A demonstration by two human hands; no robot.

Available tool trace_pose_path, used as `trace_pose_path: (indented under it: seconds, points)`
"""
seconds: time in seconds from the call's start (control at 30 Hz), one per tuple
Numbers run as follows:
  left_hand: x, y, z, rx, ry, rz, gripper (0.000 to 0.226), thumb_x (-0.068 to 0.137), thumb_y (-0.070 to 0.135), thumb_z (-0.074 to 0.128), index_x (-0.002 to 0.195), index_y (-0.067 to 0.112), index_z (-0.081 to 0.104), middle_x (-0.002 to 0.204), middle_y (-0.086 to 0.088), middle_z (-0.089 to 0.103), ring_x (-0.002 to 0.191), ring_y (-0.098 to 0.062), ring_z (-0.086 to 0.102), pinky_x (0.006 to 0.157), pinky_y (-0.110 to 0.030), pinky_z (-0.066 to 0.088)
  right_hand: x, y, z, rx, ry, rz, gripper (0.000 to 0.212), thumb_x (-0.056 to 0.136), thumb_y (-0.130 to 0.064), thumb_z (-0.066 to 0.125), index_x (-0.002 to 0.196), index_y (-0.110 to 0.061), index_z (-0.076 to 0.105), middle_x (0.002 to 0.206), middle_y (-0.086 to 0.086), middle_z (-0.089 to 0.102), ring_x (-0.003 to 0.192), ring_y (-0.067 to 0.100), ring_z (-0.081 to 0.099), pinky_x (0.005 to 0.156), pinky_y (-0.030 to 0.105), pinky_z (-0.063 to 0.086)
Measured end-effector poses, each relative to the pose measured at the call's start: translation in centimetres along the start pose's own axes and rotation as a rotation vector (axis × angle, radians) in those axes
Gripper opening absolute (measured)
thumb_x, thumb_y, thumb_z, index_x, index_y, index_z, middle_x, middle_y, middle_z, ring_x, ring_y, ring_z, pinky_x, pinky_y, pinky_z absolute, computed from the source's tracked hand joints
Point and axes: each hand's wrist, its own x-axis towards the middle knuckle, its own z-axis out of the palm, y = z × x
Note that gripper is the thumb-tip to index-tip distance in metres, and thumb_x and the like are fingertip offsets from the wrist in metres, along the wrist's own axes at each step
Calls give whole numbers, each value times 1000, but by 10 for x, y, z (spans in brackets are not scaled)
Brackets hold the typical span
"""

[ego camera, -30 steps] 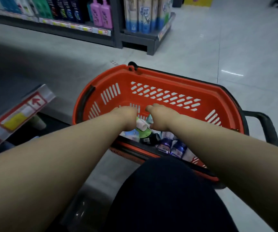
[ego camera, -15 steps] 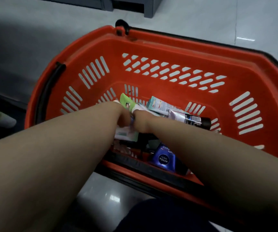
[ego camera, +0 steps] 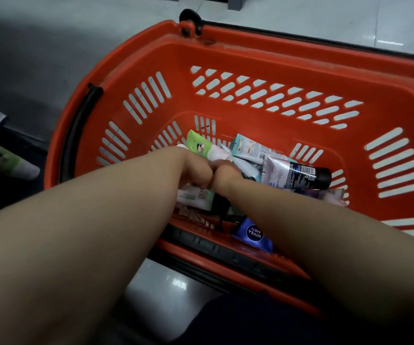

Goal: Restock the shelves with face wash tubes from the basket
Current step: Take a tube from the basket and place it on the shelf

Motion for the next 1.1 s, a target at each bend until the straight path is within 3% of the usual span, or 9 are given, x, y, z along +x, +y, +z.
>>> trace_pose_path:
  seconds: [0.07, 0.23, 0.37, 0.43, 0.53, 0.7, 0.87, 1.0, 1.1]
  points:
    - [-1, 0, 2, -6, 7, 28, 53, 91, -5, 43, 142, 5, 33, 136, -18, 40, 109, -28, 41, 86, -35, 40, 2, 4, -2, -134, 93, 6, 9, 86, -8, 54, 89, -4, 62, 79, 14, 59, 60, 22, 53, 43, 20, 41]
    - [-5, -6, -3, 40, 216, 28, 48, 93, 8, 49, 139, 7, 37, 132, -16, 49, 112, -29, 52, 90, -36, 44, -2, -11, -20, -325, 150, -104, 29, 88, -24, 57, 108, -3, 62, 106, 16, 63, 87, 30, 57, 69, 28, 41]
    - [-10, -10, -7, -134, 283, 45, 83, 83, 14, 66, 145, 17, 12, 131, -15, 46, 114, -33, 51, 99, -45, 44, -19, -39, -38, -92, 250, -146, 24, 88, -25, 53, 72, -7, 54, 74, 8, 56, 72, 28, 53, 58, 29, 38]
    - [-14, -3, -7, -203, 388, 161, 72, 83, 17, 67, 140, 14, 24, 124, -11, 51, 109, -28, 53, 93, -42, 46, -32, -51, -45, 15, 240, -184, 30, 86, -25, 54, 61, -10, 48, 62, 6, 49, 62, 27, 50, 53, 32, 44]
    - [-24, 4, -7, -262, 616, 270, 33, 89, 11, 55, 121, 9, 46, 109, -11, 57, 87, -23, 51, 72, -32, 41, -52, -67, -54, 91, 141, -249, 33, 91, -32, 46, 74, -7, 58, 69, 9, 55, 59, 24, 50, 56, 32, 46]
    - [-69, -3, 1, -638, 824, 370, 31, 87, 12, 63, 117, 4, 58, 104, -10, 60, 93, -24, 56, 72, -25, 43, -90, -83, -66, -70, -21, -417, 35, 89, -7, 45, 122, -6, 55, 104, 8, 61, 84, 17, 55, 62, 25, 44]
    - [-136, -22, 10, -789, 1078, 451, 31, 80, 6, 68, 111, 4, 65, 103, -8, 70, 87, -12, 64, 69, -17, 51, -148, -105, -54, -373, -132, -674, 37, 79, -3, 62, 116, -4, 58, 102, 7, 65, 92, 17, 61, 80, 30, 51]
    - [-194, -46, 20, -876, 1227, 470, 25, 81, 13, 70, 105, 7, 69, 96, -10, 73, 86, -18, 69, 81, -36, 56, -195, -129, -34, -403, -132, -788, 35, 73, -6, 74, 105, -7, 58, 89, 4, 62, 81, 16, 58, 75, 31, 52]
    - [-233, -64, 34, -926, 1330, 453, 25, 82, 14, 68, 106, 10, 69, 92, -11, 73, 85, -20, 70, 79, -37, 57, -228, -140, -11, -386, -196, -851, 39, 72, -7, 75, 108, -4, 60, 93, 6, 65, 75, 13, 60, 71, 28, 52]
